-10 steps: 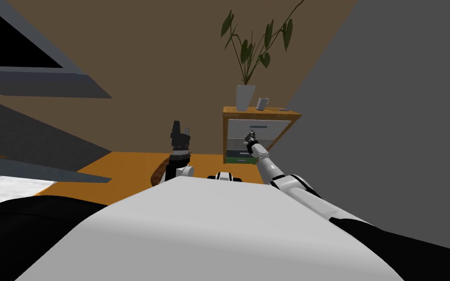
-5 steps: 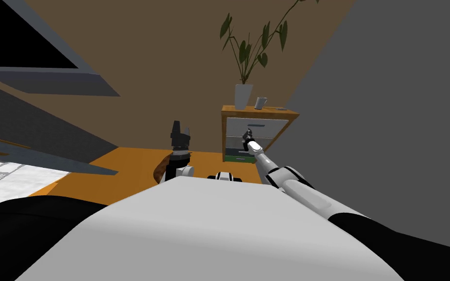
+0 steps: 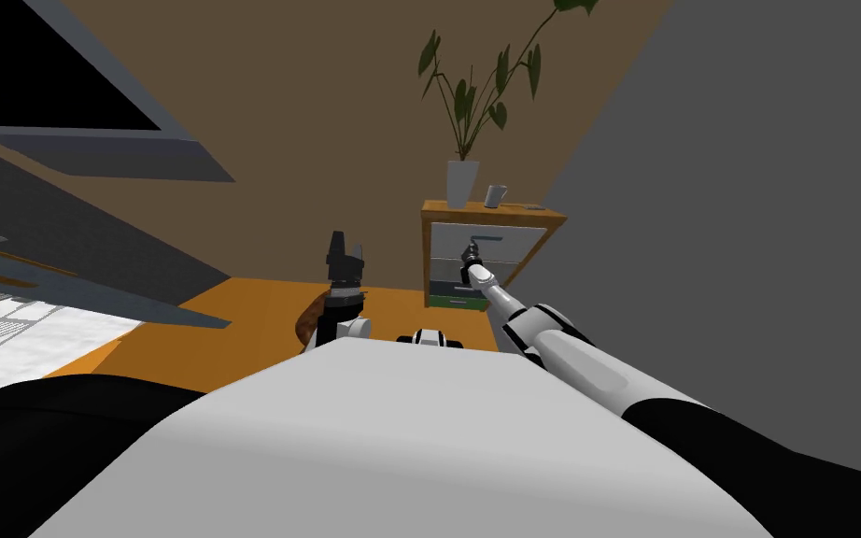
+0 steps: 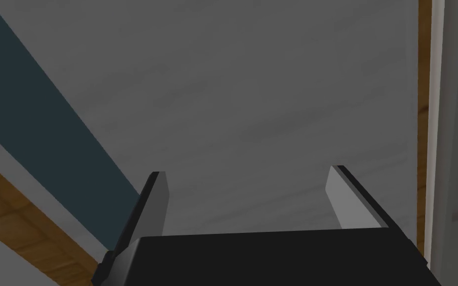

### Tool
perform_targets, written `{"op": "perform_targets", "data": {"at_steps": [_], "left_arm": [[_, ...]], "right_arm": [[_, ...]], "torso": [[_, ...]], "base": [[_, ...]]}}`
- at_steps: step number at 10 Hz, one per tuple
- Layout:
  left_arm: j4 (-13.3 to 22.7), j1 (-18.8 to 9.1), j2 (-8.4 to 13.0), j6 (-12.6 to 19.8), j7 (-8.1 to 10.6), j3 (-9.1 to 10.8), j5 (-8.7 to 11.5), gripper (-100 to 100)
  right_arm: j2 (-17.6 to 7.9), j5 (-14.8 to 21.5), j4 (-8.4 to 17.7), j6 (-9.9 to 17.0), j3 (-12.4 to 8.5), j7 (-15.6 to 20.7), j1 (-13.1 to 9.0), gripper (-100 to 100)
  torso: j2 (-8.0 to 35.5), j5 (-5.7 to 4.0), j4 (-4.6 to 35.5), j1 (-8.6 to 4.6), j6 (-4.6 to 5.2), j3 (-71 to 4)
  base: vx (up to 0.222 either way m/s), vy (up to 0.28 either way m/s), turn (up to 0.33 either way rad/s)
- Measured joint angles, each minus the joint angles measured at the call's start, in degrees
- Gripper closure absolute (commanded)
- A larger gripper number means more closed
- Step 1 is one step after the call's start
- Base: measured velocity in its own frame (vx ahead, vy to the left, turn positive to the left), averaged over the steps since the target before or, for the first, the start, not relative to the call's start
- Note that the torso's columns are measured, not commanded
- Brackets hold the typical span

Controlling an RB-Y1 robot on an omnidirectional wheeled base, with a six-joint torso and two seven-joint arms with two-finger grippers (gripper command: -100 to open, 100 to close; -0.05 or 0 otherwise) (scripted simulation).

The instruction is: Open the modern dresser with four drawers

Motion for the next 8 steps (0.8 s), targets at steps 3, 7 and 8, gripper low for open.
{"op": "perform_targets", "data": {"at_steps": [3, 7, 8], "left_arm": [[0.0, 0.0, 0.0, 0.0, 0.0, 0.0, 0.0, 0], [0.0, 0.02, -0.01, 0.0, 0.0, -0.01, 0.0, 0], [0.0, 0.02, -0.01, 0.0, 0.0, -0.01, 0.0, 0]], "right_arm": [[1.07, 0.76, 5.04, 3.25, 4.08, -1.14, -4.81, -100], [1.64, 0.49, 9.66, 6.64, 8.71, -2.12, -9.66, -100], [1.77, 0.44, 9.89, 6.56, 8.84, -2.13, -9.35, 100]], "torso": [[0.16, 0.15, 0.23, 0.22, -0.08, 0.09], [0.47, 0.32, 0.87, 0.41, 0.07, 0.34], [0.51, 0.27, 0.74, 0.35, 0.08, 0.36]], "base": [[-0.09, -0.073, 0.039], [-0.014, -0.012, -0.007], [0.017, 0.001, 0.0]]}}
